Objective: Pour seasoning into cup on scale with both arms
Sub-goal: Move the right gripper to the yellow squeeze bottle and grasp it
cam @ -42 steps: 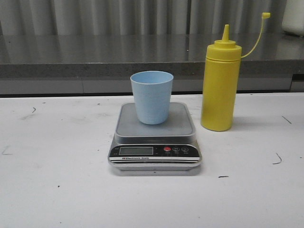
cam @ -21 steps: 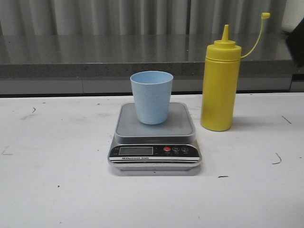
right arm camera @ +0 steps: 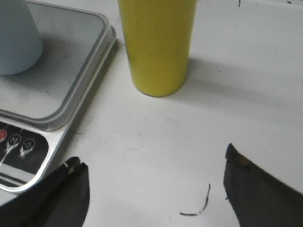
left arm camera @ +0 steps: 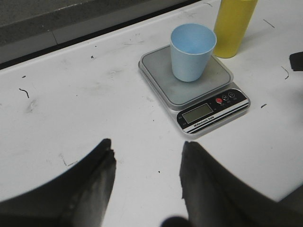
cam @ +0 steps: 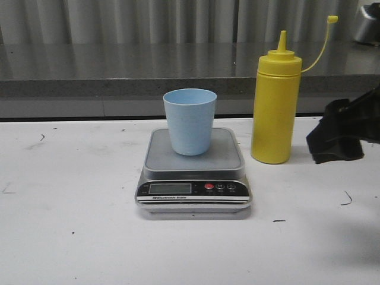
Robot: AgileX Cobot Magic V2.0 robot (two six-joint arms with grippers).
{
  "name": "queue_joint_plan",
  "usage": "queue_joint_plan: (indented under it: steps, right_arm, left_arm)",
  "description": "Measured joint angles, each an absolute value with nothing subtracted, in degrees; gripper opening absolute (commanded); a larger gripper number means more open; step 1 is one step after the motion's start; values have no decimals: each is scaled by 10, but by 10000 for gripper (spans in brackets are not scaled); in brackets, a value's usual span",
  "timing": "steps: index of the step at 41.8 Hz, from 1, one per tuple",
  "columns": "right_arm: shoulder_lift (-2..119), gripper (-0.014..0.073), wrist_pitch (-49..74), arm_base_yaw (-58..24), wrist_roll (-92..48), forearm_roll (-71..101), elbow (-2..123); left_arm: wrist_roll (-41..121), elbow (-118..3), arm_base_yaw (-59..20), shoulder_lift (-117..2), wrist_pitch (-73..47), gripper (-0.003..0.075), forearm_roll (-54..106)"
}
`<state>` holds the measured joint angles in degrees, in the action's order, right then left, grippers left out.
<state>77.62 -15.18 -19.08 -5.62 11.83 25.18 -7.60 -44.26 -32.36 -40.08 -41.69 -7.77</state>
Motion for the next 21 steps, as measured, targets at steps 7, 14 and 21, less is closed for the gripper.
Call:
queue_joint_plan:
  steps: [7, 14, 21]
  right_arm:
    - [842, 602, -257, -202, -49, 111, 252]
    - [894, 602, -357, -202, -27, 95, 252]
    - [943, 602, -460, -202, 0, 66, 258]
  left_arm:
    - [-76, -443, -324, -401, -417, 312, -78]
    - [-76, -443, -324, -401, -417, 312, -78]
    - [-76, -443, -324, -401, -417, 312, -78]
